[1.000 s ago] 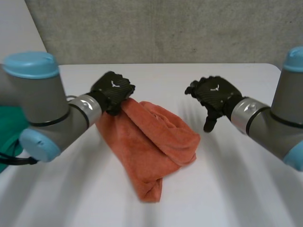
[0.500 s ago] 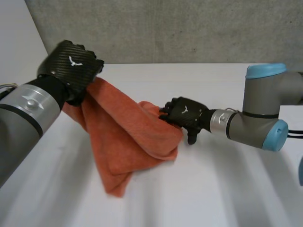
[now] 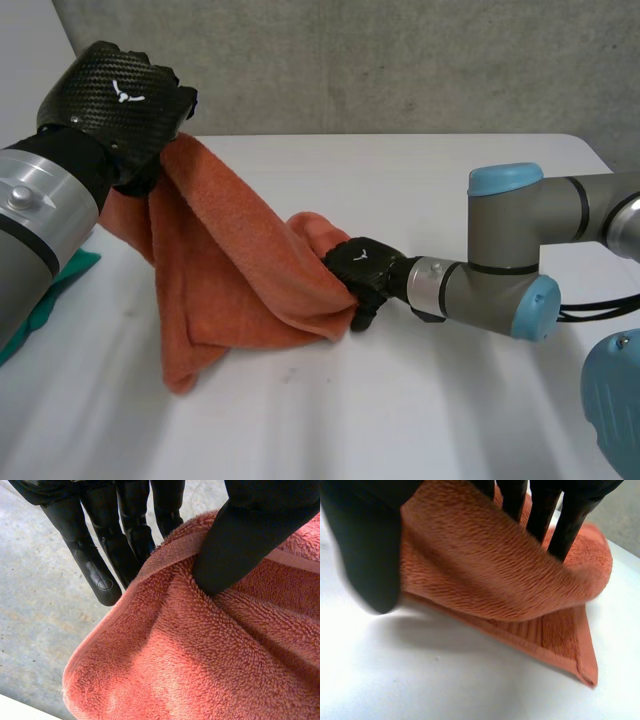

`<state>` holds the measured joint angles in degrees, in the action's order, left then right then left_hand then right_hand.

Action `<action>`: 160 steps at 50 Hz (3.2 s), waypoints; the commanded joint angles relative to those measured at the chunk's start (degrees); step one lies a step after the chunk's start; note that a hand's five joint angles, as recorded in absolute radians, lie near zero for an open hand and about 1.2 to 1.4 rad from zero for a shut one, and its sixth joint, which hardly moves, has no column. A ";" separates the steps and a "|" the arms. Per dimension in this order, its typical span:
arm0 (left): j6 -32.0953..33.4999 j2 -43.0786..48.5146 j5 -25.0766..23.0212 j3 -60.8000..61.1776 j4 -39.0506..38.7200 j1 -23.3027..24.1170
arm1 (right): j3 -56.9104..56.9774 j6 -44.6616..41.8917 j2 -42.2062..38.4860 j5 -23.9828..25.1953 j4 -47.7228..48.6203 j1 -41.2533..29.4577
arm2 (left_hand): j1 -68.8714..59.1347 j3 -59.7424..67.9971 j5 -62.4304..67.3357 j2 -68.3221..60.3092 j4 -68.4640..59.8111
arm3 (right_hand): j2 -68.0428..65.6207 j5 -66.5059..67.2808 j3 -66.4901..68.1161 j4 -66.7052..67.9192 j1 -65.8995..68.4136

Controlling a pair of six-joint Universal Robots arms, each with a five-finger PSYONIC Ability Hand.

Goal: Fold the laundry.

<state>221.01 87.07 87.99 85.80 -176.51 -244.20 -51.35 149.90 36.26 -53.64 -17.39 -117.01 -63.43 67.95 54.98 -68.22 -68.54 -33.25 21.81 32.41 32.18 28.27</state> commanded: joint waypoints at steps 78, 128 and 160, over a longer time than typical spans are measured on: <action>-20.18 28.60 2.80 -6.79 0.56 0.13 | -43.91 11.81 37.74 -23.26 7.45 8.64 | -16.57 12.05 15.02 -11.78 -11.46 | 7.86 -6.42 -7.02 -6.79 -2.88; -13.41 23.52 3.06 -10.65 3.98 -3.65 | -7.58 -6.20 33.88 -24.94 -13.09 15.14 | -16.57 12.05 15.02 -11.78 -11.46 | -46.75 48.19 47.59 47.82 51.73; -4.20 39.32 5.78 -43.95 -18.11 -3.04 | 19.01 3.09 15.07 -22.46 16.79 16.74 | -16.57 12.05 15.02 -11.78 -11.46 | -46.75 48.19 47.59 47.82 51.73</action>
<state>211.30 122.61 91.81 53.44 -178.42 -247.99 -35.29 145.96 52.51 -72.64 -25.22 -98.29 -63.38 68.26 54.98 -68.42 -68.80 -67.08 54.94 67.70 67.90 54.20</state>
